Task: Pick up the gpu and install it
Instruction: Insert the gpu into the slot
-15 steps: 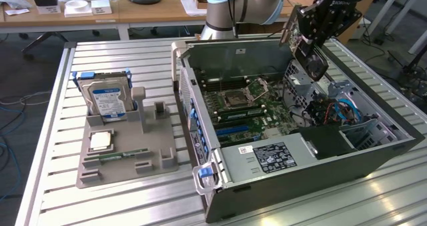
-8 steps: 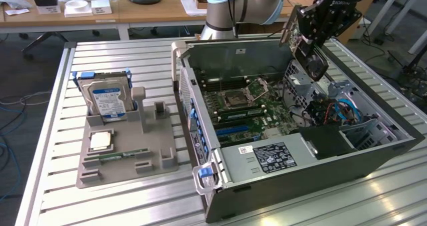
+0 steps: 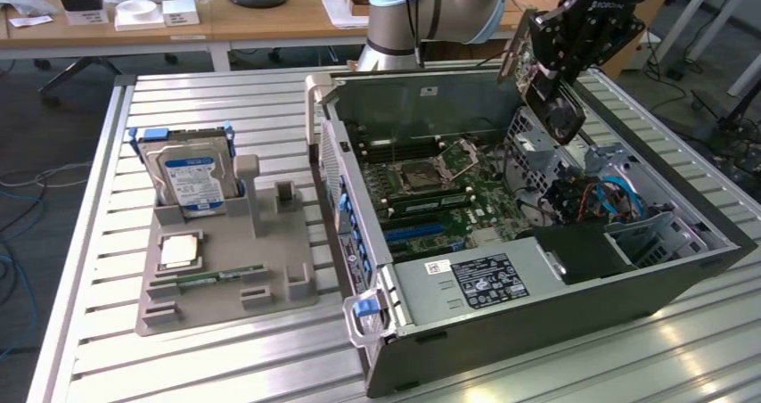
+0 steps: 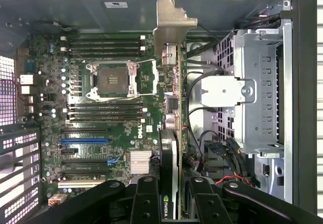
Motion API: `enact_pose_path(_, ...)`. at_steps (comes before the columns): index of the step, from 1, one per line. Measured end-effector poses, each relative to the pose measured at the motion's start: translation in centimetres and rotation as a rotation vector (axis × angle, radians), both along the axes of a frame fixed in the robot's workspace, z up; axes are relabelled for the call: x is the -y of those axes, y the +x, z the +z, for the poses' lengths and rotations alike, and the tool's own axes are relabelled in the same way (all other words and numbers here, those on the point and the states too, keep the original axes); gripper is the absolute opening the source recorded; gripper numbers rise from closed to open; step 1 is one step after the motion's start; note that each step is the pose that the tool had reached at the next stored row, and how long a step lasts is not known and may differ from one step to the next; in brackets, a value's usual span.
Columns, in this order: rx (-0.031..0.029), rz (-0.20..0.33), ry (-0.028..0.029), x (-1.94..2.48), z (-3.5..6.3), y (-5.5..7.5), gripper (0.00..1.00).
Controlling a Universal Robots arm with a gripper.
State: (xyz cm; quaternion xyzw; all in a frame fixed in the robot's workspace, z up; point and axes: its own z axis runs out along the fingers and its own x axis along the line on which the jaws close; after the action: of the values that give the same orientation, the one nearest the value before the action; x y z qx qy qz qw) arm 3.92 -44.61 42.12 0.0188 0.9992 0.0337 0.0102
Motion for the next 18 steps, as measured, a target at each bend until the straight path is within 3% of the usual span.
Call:
enact_pose_path(7, 0.0, 0.024, 0.0001, 0.0, -0.01, 0.0, 0.27)
enact_pose_path(18, 0.0, 0.151, -0.0001, 0.0, 0.0, -0.08, 0.27)
